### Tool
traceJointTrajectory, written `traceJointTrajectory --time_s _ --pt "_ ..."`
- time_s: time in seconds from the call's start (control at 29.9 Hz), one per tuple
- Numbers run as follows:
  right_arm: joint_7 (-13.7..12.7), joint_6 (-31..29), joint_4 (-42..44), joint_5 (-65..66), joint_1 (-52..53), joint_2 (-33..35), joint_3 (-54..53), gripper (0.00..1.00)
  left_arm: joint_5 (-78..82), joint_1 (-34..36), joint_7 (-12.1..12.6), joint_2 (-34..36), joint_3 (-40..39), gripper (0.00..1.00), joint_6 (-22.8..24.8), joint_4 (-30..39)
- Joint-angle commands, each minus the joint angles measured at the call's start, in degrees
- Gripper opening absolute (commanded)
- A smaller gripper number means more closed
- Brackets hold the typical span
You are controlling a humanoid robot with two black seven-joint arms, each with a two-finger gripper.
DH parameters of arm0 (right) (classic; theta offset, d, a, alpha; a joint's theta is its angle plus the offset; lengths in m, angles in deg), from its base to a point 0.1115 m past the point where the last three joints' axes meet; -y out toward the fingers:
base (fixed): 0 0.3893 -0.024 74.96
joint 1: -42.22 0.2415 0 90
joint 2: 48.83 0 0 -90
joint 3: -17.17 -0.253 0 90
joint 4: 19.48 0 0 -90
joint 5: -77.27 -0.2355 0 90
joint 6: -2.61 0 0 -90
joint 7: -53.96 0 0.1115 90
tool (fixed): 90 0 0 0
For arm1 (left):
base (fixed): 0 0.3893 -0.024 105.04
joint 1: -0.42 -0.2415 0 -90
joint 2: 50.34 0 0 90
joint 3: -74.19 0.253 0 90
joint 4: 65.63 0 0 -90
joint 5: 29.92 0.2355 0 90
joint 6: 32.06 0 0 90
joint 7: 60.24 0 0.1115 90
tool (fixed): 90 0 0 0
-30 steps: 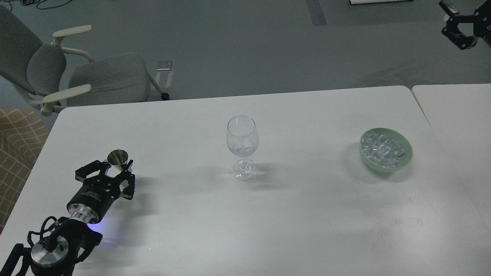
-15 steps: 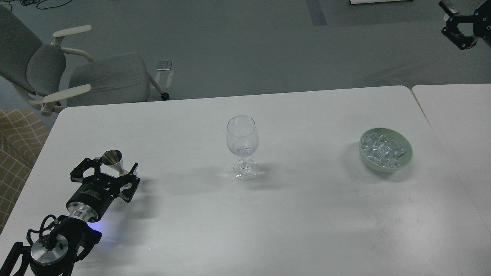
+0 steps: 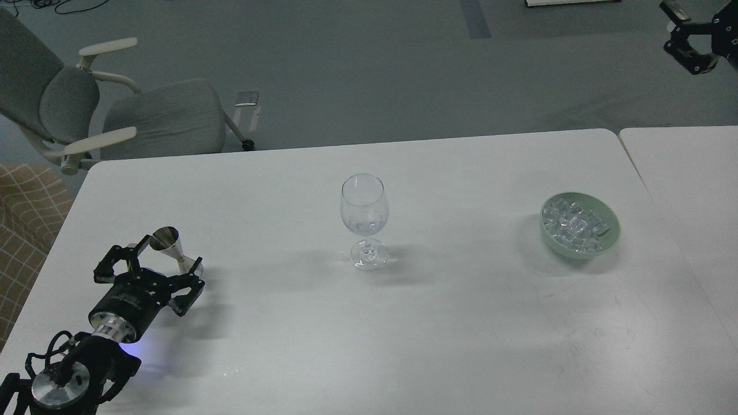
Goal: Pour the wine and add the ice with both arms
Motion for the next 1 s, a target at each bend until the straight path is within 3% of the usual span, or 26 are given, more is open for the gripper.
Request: traceJointTrajectory --time_s 0.0,0.37,0.5,0.74,0.97 --pt "0.0 0.0 0.1 0.0 0.0 0.1 0.0 1.00 -0.2 -3.3 0.4 0.6 -2.0 0.98 3.4 0.5" --pt "0.1 0.0 0.1 0.0 -0.3 0.4 0.0 1.00 -0.4 -15.3 1.4 2.3 -9.1 0.98 16.4 1.0" --pt "0.1 0.0 0.1 0.0 -0.3 0.5 0.0 1.00 0.1 -16.2 0.5 2.5 -12.6 0.98 16.4 1.0" --pt "0.1 0.0 0.0 0.0 -0.3 1.4 0.0 1.00 0.9 -12.4 -0.2 6.5 -16.8 0.98 16.4 3.1" --pt "0.2 0.0 0.2 0.0 -0.4 2.2 0.0 1.00 7.6 -2.5 -0.4 8.0 -16.5 0.98 16.4 9.1"
